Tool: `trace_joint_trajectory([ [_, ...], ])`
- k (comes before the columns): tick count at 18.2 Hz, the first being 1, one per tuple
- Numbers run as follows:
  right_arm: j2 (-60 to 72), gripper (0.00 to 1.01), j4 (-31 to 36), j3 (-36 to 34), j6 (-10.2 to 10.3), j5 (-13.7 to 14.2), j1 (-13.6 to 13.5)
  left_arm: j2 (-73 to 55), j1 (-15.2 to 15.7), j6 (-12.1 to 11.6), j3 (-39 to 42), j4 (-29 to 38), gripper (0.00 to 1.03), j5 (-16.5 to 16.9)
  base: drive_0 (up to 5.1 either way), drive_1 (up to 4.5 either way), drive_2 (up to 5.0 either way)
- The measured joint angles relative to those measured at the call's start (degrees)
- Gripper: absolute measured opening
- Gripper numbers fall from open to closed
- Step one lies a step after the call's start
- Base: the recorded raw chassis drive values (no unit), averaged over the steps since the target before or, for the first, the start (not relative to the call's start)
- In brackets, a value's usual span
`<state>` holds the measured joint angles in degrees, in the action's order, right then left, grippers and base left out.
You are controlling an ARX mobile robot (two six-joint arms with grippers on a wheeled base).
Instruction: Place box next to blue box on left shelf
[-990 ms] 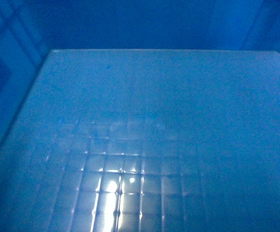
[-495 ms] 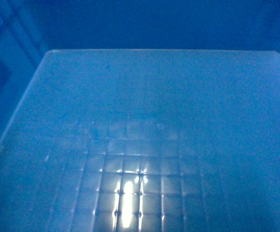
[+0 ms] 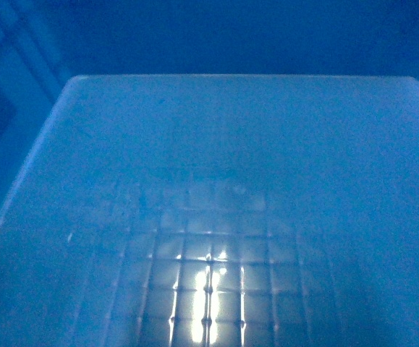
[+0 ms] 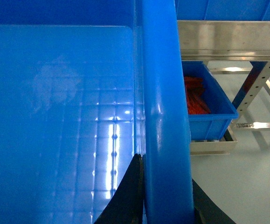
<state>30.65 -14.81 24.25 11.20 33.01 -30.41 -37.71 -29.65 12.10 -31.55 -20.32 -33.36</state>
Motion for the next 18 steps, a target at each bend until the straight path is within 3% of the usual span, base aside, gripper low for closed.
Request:
trace_joint_trajectory([
  [2,0.1,0.1,-0.1,0.0,0.0,0.0,0.0,0.0,0.0,0.0,0.0,0.0,0.08,0.1,-4.9,2.51,2.5],
  [18,0.0,0.1,-0.1,0.0,0.0,0.0,0.0,0.0,0.0,0.0,0.0,0.1,0.08,0.1,0.0,0.0,0.0],
])
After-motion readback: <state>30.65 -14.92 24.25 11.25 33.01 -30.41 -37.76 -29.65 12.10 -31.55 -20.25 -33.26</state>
